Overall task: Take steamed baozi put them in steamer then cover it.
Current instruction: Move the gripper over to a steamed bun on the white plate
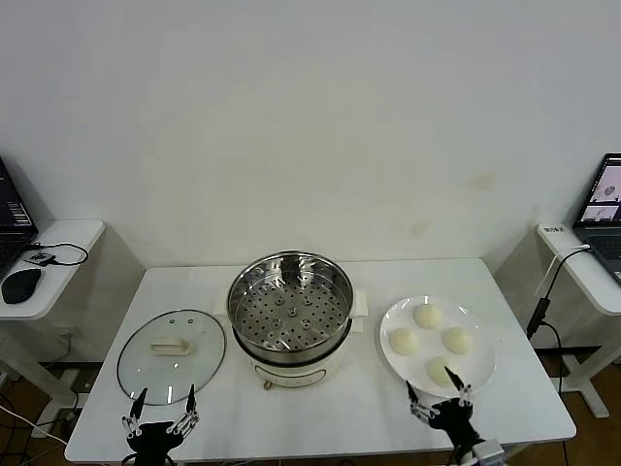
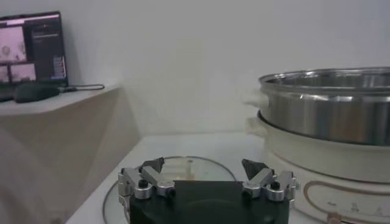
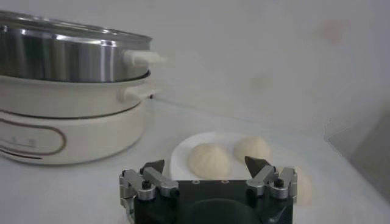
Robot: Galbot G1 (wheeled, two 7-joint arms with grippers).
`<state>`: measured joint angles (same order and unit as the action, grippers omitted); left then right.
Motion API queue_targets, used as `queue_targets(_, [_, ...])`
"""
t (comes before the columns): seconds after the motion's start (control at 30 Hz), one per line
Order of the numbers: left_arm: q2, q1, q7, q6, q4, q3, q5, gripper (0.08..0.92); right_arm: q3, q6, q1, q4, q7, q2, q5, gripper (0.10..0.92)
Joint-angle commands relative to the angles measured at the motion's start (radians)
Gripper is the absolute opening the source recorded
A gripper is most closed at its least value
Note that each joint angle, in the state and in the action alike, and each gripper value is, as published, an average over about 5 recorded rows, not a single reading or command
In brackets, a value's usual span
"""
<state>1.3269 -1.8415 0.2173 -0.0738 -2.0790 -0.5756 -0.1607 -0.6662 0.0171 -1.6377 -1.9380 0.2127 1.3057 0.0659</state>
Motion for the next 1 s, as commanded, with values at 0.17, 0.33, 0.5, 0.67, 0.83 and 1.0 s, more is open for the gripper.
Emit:
queue_targets(0.17, [-0.008, 0.025, -0.065, -0.018, -0.001, -0.014, 0.114, 0.823, -0.11, 0.058, 0.169, 0.081, 0.13, -0.251, 0.38, 0.823])
queue_targets(0.33, [-0.003, 0.04, -0.063, -0.014, 0.002, -0.014, 0.128, 0.823, -0.105, 0.028, 0.3, 0.15, 0.23, -0.418, 0.427, 0.823])
queue_targets(0.5, [0.003, 0.045, -0.052, -0.042, 0.009, -0.018, 0.143, 0.823, 0.004, 0.029, 0.47, 0.252, 0.347, -0.557, 0.418, 0.823])
queue_targets(0.67, [0.007, 0.042, -0.047, -0.048, 0.015, -0.024, 0.154, 0.823, 0.202, 0.027, 0.702, 0.378, 0.466, -0.663, 0.384, 0.823])
queue_targets(0.83, [0.015, 0.034, -0.044, -0.047, 0.015, -0.026, 0.168, 0.823, 0.471, 0.028, 0.952, 0.508, 0.619, -0.745, 0.298, 0.823])
queue_targets(1.0, [0.018, 0.022, -0.041, -0.047, 0.011, -0.033, 0.176, 0.823, 0.755, 0.002, 1.184, 0.595, 0.725, -0.78, 0.209, 0.823])
